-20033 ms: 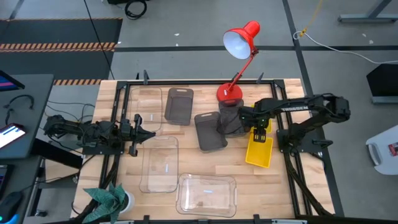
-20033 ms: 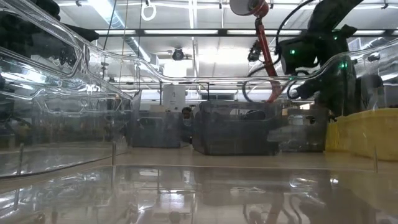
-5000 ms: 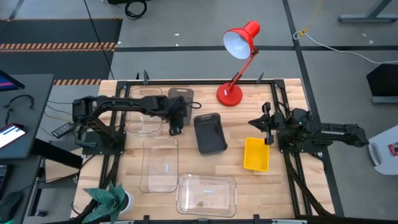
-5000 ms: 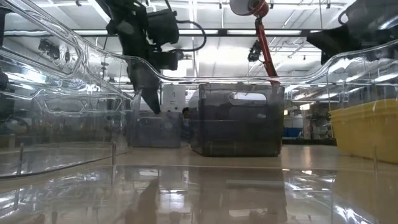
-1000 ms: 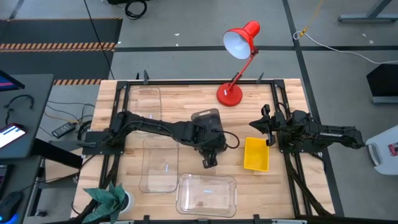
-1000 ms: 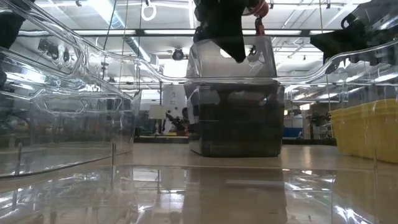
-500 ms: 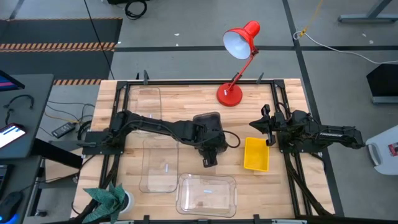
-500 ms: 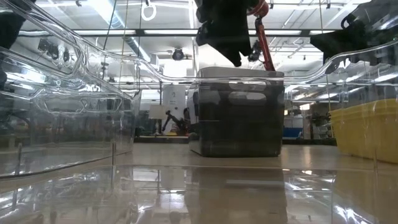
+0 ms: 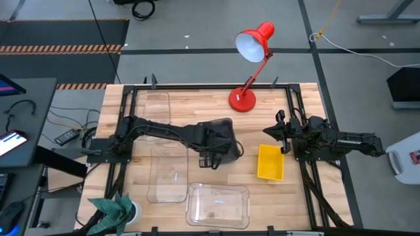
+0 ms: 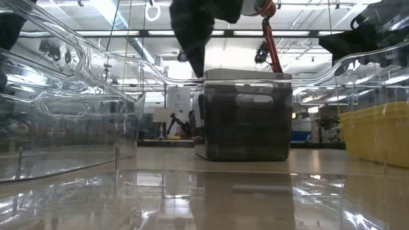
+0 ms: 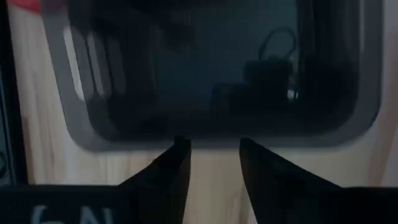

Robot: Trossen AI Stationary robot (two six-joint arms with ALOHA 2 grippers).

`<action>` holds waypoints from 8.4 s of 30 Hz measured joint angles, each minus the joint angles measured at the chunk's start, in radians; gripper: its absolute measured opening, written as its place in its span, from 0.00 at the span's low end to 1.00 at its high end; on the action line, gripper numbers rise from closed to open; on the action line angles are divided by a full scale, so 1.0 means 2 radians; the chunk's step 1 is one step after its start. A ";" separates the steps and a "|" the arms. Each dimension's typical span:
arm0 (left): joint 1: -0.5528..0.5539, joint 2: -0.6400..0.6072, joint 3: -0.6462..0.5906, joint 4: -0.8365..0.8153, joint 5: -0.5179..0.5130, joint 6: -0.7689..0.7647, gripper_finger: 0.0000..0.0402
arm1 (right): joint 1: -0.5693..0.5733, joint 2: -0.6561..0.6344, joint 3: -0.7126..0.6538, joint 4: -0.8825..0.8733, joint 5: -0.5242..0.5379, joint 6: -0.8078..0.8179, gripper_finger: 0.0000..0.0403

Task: Stack baskets by color
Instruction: Stack the middle transparent bin on the top transparent bin

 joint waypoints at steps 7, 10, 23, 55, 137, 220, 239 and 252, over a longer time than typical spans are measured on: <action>-0.001 -0.042 -0.017 -0.012 -0.007 0.008 0.28 | 0.000 0.000 0.000 0.000 0.000 0.000 0.04; -0.003 -0.081 -0.079 0.013 -0.025 0.011 0.27 | 0.000 0.000 0.000 0.000 0.000 0.000 0.04; -0.006 -0.274 -0.334 0.130 -0.020 -0.070 0.19 | 0.000 0.000 0.000 0.000 0.000 0.000 0.04; -0.197 -0.366 -0.386 0.139 0.110 -0.416 0.20 | 0.000 0.000 0.000 0.002 0.000 0.000 0.04; -0.347 -0.055 -0.284 0.127 0.079 -0.441 0.04 | 0.000 0.000 0.000 0.003 0.000 0.000 0.04; 0.126 -0.471 -0.502 -0.023 0.113 0.054 0.01 | 0.000 0.000 0.000 0.004 0.000 0.000 0.04; 0.140 -0.473 -0.569 0.059 0.146 0.016 0.40 | 0.000 0.000 0.000 0.005 0.000 0.000 0.04; 0.134 -0.473 -0.454 -0.011 0.148 -0.022 0.49 | 0.000 0.000 0.000 0.005 0.000 0.000 0.04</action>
